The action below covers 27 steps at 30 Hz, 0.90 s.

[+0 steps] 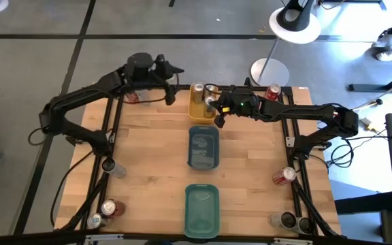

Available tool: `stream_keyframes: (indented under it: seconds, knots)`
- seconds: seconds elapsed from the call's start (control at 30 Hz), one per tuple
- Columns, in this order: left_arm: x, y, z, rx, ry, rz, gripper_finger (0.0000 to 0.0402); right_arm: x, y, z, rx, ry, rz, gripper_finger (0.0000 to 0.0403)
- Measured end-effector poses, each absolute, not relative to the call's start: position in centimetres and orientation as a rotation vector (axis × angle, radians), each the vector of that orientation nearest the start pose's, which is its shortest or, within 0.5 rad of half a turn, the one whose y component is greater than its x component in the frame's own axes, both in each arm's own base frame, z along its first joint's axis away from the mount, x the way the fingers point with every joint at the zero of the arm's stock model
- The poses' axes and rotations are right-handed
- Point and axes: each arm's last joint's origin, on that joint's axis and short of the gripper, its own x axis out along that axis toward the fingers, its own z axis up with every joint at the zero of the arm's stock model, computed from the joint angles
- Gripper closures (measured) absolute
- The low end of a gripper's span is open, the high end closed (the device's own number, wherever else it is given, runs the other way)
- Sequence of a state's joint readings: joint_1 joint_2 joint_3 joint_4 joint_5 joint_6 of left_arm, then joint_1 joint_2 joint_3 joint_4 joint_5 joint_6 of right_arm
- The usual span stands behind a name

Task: Sort soda cans
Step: Put the blue soda can into the yellow bin

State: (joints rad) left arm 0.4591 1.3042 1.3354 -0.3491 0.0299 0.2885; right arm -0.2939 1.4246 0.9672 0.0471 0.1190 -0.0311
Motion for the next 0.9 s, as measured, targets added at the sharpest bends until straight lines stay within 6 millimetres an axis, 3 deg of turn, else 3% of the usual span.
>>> stream_keyframes:
  seconds: [0.17,0.43,0.9]
  knots:
    - [24.9,9.7,40.0,0.246,0.406,0.278,0.0125,30.2,-9.5,27.2,0.011,0.416,-0.394,0.04]
    - [25.5,6.4,39.2,0.245,0.479,0.145,0.0125,30.2,-9.5,27.2,0.013,0.414,-0.394,0.04]
    - [23.7,4.2,40.1,0.122,0.462,0.115,0.0125,30.2,-9.5,27.2,0.073,0.4,-0.406,0.04]
